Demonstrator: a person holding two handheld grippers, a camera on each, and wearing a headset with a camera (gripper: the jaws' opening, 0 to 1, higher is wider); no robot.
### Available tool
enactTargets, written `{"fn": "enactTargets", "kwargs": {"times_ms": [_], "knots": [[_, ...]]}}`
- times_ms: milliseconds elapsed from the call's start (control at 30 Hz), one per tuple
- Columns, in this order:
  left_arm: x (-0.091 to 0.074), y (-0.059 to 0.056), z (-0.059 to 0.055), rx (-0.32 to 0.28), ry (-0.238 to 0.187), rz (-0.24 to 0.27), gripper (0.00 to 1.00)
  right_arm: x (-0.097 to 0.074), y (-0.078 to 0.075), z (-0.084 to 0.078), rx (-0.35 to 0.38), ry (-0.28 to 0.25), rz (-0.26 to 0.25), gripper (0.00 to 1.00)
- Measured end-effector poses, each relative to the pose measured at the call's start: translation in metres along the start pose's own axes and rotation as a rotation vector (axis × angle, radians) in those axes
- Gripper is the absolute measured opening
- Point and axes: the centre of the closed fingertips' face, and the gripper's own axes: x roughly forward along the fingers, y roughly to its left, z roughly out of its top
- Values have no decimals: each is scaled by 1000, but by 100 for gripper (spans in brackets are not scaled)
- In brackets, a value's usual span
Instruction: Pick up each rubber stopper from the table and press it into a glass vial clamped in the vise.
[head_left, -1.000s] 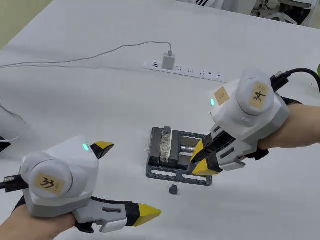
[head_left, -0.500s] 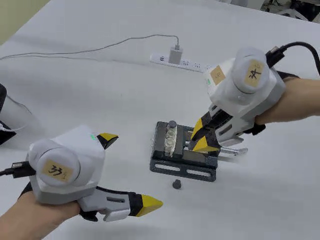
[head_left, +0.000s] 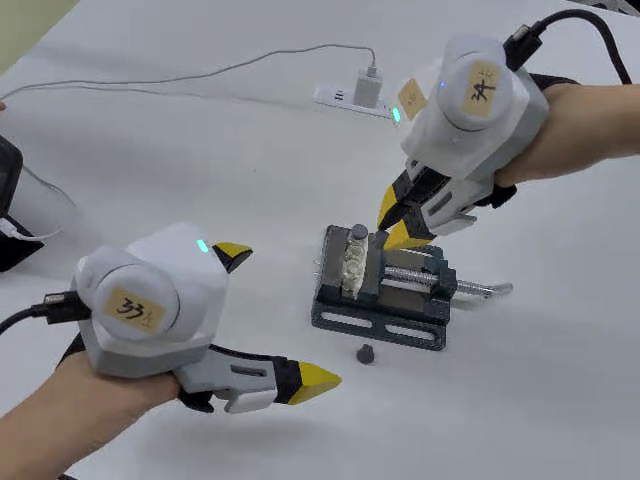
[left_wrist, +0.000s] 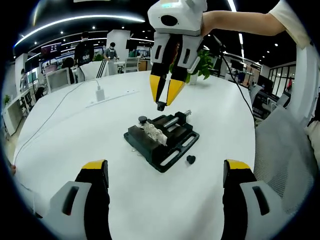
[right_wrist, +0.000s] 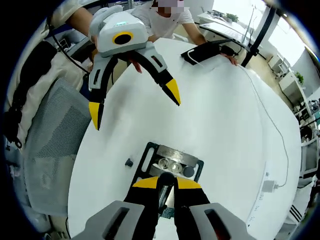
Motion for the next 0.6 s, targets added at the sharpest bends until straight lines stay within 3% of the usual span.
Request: {"fn": "enactTargets", "kwargs": {"times_ms": [233, 600], "knots": [[4, 2, 3, -5, -6, 1, 95, 9, -11, -4, -61, 18, 16, 6], [7, 5, 3, -8, -4, 0, 95, 26, -15, -3, -83, 42, 59, 5]]}}
